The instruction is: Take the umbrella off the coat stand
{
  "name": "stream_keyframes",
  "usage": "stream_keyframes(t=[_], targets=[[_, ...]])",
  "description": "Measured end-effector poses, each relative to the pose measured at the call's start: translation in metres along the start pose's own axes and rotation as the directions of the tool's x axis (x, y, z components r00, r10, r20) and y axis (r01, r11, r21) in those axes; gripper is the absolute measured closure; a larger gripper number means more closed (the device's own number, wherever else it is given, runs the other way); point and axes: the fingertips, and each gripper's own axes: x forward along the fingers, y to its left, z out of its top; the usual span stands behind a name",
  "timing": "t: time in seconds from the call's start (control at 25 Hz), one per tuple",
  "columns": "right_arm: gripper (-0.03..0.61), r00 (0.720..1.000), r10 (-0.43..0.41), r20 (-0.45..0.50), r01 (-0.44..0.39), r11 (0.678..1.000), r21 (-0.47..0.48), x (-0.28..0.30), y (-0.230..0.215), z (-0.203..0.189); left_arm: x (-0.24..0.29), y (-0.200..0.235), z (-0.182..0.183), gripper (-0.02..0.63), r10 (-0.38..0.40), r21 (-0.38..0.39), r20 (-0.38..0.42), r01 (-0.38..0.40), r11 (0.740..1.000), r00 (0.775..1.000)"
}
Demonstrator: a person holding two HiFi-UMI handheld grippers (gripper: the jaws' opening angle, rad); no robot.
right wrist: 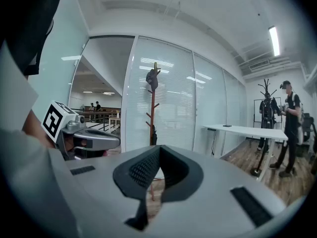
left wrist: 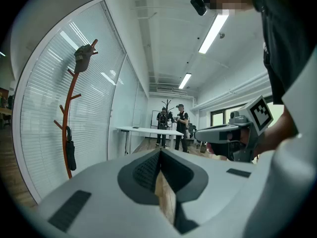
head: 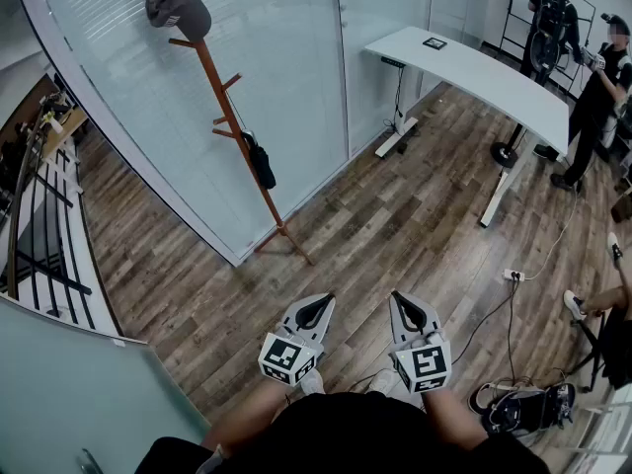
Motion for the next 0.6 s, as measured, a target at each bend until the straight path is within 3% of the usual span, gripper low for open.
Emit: stream_keyframes(t=[0.2, 0.6], targets=[[0.575, 1.000, 0.012, 0.003, -0.012, 1.000, 0.005, 0.005, 0.001, 0.007, 0.002, 0.010, 0.007, 0.600, 0.046, -0.039, 0.023, -0.045, 0.998, 0.999], [0.574, 0.999, 0.031, 0.011, -0.031, 0.999, 0.045, -0.001, -0.017, 0.003, 0.013, 0.002, 0.003, 0.600, 0.081, -0.020, 0.008, -0.081, 0.997, 0.997]])
